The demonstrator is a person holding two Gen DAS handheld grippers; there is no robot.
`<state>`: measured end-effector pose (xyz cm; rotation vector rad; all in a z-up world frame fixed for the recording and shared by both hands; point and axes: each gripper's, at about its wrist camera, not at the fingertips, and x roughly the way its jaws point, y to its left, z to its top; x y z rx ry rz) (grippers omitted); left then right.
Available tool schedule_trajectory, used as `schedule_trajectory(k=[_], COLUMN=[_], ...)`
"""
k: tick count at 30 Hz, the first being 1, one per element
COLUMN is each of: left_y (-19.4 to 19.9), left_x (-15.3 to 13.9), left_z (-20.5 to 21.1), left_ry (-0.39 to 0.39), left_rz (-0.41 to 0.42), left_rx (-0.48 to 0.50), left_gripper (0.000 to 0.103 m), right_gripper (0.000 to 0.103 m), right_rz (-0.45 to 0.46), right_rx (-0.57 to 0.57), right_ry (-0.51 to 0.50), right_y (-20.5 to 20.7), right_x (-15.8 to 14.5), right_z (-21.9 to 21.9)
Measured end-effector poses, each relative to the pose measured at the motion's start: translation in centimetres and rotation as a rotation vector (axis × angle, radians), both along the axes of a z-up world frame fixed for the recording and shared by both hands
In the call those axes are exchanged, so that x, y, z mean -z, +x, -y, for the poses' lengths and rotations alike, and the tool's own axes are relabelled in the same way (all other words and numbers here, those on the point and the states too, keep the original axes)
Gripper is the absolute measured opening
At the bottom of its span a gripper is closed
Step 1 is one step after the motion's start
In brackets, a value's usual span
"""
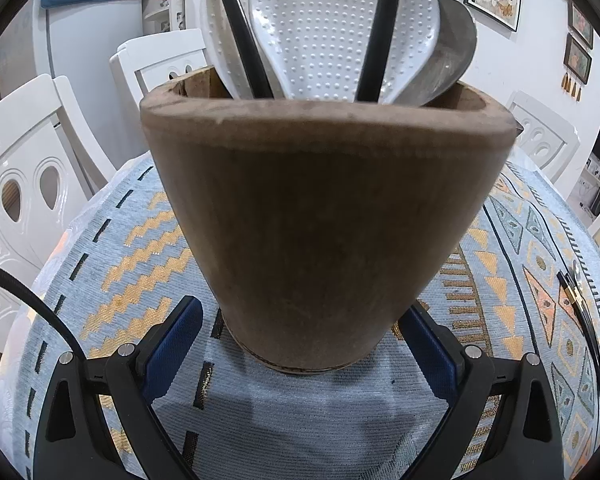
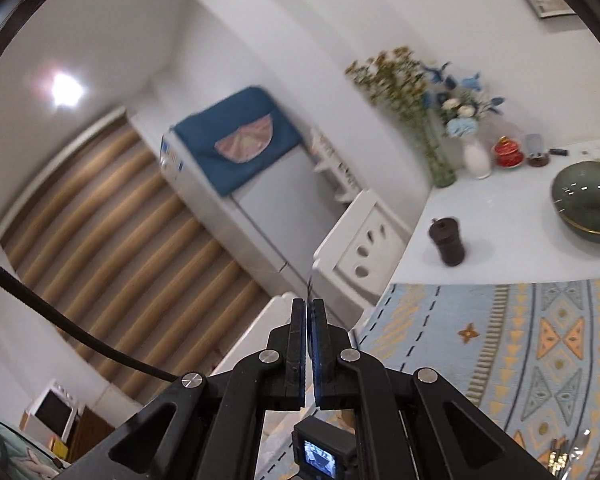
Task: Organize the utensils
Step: 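Lift the silver fork with the right tool and carry it over the cup, then lower the fork into the cup and open the right tool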
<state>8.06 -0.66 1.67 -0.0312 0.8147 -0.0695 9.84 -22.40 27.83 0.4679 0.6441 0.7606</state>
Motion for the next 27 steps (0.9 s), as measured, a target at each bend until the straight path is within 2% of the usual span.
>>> schedule_trajectory(k=[6,15,20,27], left_y=[-0.1,-0.4,-0.4,-0.5], left_x=[-0.1,-0.1,0.0,0.0], left_z=[0.1,0.0,0.2,0.2], left_ry=[-0.002,-0.006,-0.005,-0.005], left_rz=[0.005,0.013,0.013,0.013], left_rx=[0.000,-0.001,-0.001,-0.001], left_gripper=[0.099,0.099,0.099,0.099], right_gripper=[0.002,0.002,0.002,0.003], right_rz=[-0.046,-0.034,-0.053,-0.058], right_rx=[-0.048,-0.077,-0.022,0.099], right_ry=[-0.005,-0.017,-0.004,-0.048], right_y=[1.0,1.9,1.9,1.2], right_x=[2.7,3.1,2.8,1.6], right_z=[-2.9,-4.6,-2.4,2.1])
